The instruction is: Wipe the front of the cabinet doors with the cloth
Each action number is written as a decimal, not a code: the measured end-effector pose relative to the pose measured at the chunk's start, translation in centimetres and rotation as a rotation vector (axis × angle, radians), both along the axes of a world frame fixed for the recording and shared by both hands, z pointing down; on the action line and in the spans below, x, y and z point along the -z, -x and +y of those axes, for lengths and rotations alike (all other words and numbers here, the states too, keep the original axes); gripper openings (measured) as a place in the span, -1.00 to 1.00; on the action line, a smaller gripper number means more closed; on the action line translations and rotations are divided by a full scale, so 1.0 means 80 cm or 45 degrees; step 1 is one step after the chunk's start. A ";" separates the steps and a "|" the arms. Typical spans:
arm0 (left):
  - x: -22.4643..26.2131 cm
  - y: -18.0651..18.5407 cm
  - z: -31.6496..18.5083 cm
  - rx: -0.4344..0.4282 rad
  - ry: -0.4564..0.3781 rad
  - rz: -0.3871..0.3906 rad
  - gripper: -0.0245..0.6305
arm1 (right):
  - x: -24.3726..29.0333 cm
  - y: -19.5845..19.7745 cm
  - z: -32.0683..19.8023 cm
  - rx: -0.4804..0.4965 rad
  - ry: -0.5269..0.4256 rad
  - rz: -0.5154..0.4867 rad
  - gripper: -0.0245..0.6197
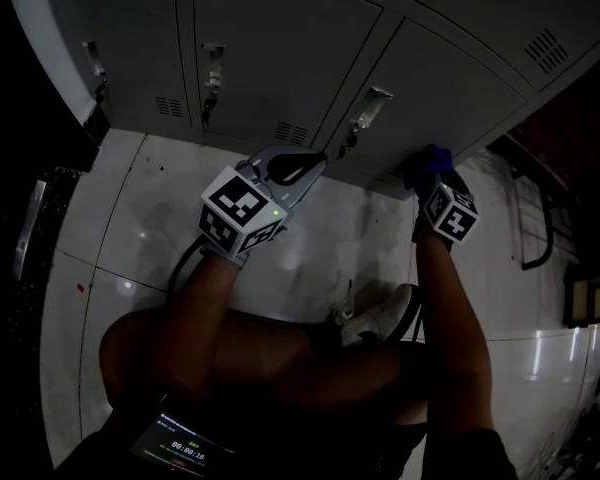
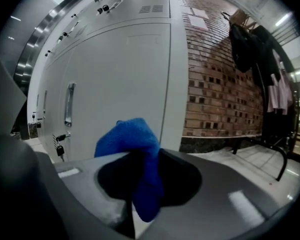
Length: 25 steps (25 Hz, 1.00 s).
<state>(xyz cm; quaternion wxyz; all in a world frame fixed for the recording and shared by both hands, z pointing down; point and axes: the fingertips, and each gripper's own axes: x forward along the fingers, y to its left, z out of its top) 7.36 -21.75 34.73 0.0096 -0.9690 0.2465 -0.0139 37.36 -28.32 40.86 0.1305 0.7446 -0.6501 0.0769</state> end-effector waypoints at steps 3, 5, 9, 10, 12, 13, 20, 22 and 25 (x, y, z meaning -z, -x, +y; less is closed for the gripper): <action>0.000 0.000 -0.001 0.002 0.003 0.001 -0.92 | -0.006 -0.030 0.010 -0.082 0.002 -0.062 -0.68; 0.000 0.000 -0.001 0.002 0.002 0.001 -0.93 | -0.007 -0.045 0.016 -0.140 0.000 -0.091 -0.68; 0.000 0.001 -0.002 0.004 0.001 0.004 -0.93 | -0.007 -0.049 0.027 -0.173 -0.007 -0.132 -0.68; 0.000 0.002 -0.002 0.005 0.001 0.005 -0.93 | -0.006 -0.038 0.028 -0.144 -0.014 -0.135 -0.68; 0.001 0.003 -0.003 0.009 0.002 0.008 -0.92 | -0.004 -0.007 0.025 -0.070 -0.028 -0.151 -0.68; 0.001 0.003 -0.003 0.011 0.003 0.009 -0.92 | -0.004 0.011 0.023 -0.037 -0.031 -0.152 -0.68; 0.005 0.007 -0.003 0.023 0.003 0.028 -0.93 | -0.030 0.179 0.012 0.222 0.022 -0.242 -0.68; 0.008 0.007 -0.003 0.025 0.000 0.036 -0.92 | -0.041 0.223 0.006 0.287 0.039 -0.256 -0.68; 0.010 0.008 -0.004 0.023 -0.001 0.046 -0.92 | -0.054 0.273 -0.004 0.354 0.062 -0.271 -0.68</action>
